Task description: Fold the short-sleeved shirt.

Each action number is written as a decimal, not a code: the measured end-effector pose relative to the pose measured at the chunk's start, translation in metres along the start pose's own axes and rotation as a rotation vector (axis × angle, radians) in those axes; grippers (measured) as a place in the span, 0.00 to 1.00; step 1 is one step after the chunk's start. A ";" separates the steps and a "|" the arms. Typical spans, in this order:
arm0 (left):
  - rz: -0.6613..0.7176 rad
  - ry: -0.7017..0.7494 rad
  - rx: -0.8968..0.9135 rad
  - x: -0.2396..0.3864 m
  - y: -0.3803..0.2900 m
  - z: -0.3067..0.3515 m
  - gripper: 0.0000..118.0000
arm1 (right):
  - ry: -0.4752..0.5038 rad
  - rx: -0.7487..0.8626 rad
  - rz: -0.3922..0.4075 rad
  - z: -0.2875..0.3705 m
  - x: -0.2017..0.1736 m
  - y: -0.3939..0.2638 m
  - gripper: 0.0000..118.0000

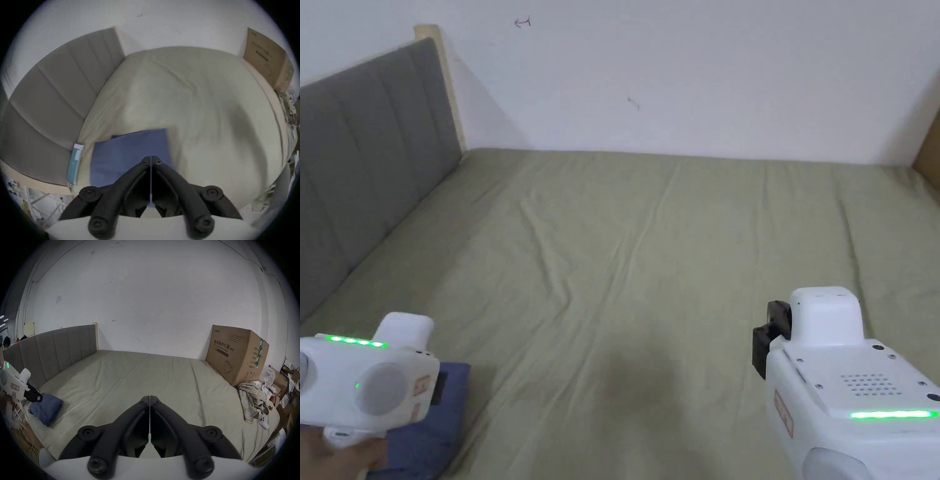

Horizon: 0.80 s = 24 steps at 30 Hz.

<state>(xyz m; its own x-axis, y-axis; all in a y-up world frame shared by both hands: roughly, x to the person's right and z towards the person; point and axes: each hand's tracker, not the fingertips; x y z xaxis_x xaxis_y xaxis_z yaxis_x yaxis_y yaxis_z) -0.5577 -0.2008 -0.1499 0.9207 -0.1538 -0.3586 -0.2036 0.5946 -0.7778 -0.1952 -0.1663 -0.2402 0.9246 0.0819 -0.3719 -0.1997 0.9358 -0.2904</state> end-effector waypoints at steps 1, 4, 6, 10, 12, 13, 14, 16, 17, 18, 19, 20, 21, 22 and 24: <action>0.024 -0.045 0.020 0.006 0.001 0.001 0.00 | -0.001 0.002 -0.003 0.002 0.003 0.000 0.01; 0.054 -0.094 0.098 0.033 0.006 0.027 0.00 | -0.007 0.004 -0.020 0.007 0.014 0.003 0.01; 0.040 -0.066 0.180 0.055 0.010 0.046 0.00 | -0.014 0.002 -0.041 0.009 0.022 0.006 0.01; 0.104 -0.103 0.363 0.093 0.025 0.094 0.00 | -0.021 0.020 -0.075 0.014 0.041 0.020 0.01; 0.108 -0.122 0.445 0.110 0.032 0.116 0.00 | -0.025 0.044 -0.083 0.020 0.050 0.030 0.01; 0.096 -0.112 0.486 0.121 0.036 0.126 0.00 | -0.029 0.065 -0.093 0.024 0.055 0.036 0.01; 0.081 -0.095 0.530 0.131 0.039 0.135 0.00 | -0.029 0.089 -0.099 0.027 0.060 0.042 0.01; 0.070 -0.065 0.639 0.148 0.043 0.149 0.00 | -0.041 0.125 -0.107 0.033 0.068 0.054 0.01; 0.086 -0.059 0.666 0.158 0.044 0.155 0.00 | -0.041 0.148 -0.107 0.037 0.072 0.059 0.01; 0.100 -0.075 0.687 0.165 0.046 0.161 0.00 | -0.045 0.152 -0.107 0.040 0.075 0.064 0.01; 0.112 -0.101 0.710 0.170 0.047 0.168 0.00 | -0.046 0.166 -0.105 0.044 0.078 0.070 0.01; 0.100 -0.113 0.720 0.176 0.048 0.174 0.00 | -0.046 0.179 -0.101 0.048 0.081 0.075 0.01; 0.091 -0.121 0.728 0.182 0.051 0.180 0.00 | -0.053 0.192 -0.102 0.052 0.084 0.079 0.01; 0.088 -0.122 0.750 0.188 0.052 0.187 0.00 | -0.059 0.211 -0.103 0.056 0.086 0.083 0.01; 0.060 -0.121 0.788 0.195 0.053 0.197 0.00 | -0.066 0.246 -0.104 0.065 0.090 0.088 0.01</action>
<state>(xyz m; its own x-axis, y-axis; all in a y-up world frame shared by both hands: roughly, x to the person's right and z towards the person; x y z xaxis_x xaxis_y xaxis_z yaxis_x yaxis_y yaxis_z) -0.3234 -0.0435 -0.1593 0.9547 -0.0438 -0.2943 -0.0006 0.9888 -0.1490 -0.1087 -0.0543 -0.2417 0.9569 -0.0045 -0.2903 -0.0251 0.9949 -0.0981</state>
